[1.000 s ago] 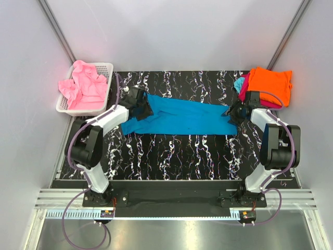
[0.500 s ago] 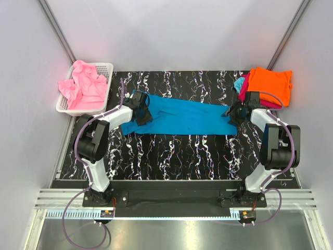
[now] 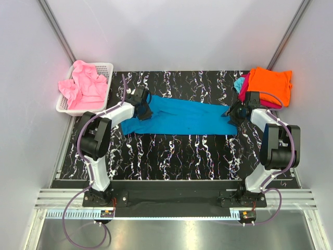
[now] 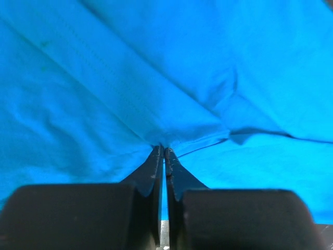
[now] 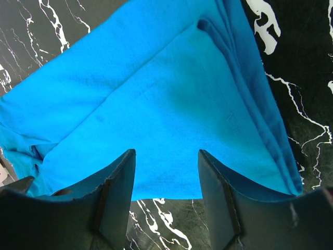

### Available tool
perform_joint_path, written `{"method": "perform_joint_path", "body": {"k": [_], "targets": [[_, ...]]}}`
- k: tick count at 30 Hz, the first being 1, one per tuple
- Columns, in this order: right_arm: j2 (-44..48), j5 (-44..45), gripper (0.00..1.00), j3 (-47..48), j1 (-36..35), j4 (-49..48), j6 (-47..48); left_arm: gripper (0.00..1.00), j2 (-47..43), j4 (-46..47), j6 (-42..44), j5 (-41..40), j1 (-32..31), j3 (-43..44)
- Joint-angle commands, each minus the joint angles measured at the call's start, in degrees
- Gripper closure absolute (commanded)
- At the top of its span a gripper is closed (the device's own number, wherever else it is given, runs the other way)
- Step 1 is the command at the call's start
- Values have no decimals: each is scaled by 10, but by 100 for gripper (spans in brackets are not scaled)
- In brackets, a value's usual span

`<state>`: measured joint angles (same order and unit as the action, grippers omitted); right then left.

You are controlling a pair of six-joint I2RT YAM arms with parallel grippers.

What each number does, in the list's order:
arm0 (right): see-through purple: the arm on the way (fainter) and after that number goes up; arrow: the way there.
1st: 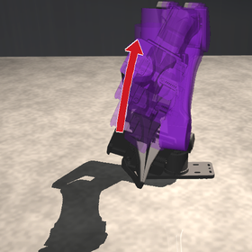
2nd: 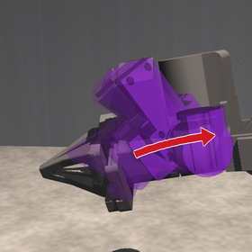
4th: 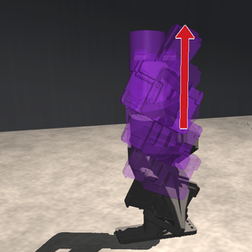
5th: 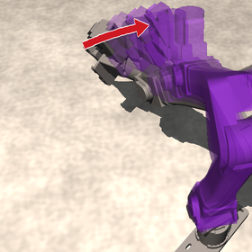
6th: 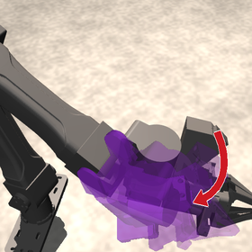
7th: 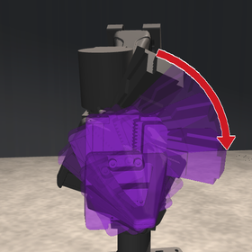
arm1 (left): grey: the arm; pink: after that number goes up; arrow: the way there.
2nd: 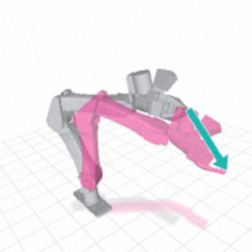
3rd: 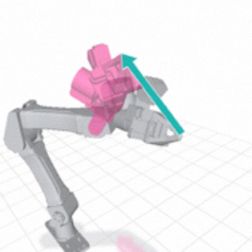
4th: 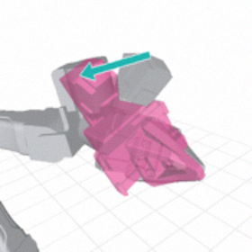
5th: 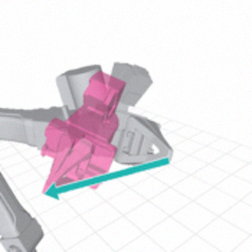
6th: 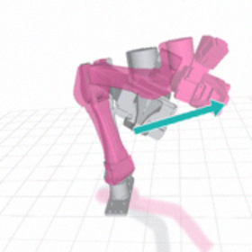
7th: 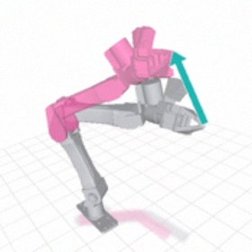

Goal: Fold and stack the t-shirts
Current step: Fold the tshirt

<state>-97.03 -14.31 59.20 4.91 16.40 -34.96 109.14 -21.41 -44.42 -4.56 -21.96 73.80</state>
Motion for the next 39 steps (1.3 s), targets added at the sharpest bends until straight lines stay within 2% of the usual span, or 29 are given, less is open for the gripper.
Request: {"method": "perform_joint_path", "body": {"k": [1,11,19,20,24,25,28,33,39], "targets": [[11,-6,42,7,-5,-1,-1,98,-8,5,7,-12,1,30],[11,-12,43,14,-5,-1,-1,100,12,2,29,-33,0,79],[0,-14,42,29,-5,-1,1,100,101,-6,87,-20,1,224],[-2,-15,43,33,-4,-1,0,98,113,-9,92,-10,1,239],[-12,-30,42,39,-4,-2,1,65,164,-26,115,4,1,295],[-13,-32,43,40,-5,-1,1,60,165,-25,118,-1,1,294],[-16,-38,42,39,-5,-2,1,56,137,-2,128,-28,1,262],[-11,-31,43,28,-5,-1,5,53,17,115,112,-48,2,87],[-58,-26,43,86,-5,51,29,53,-67,59,88,-5,-9,-1]]}}
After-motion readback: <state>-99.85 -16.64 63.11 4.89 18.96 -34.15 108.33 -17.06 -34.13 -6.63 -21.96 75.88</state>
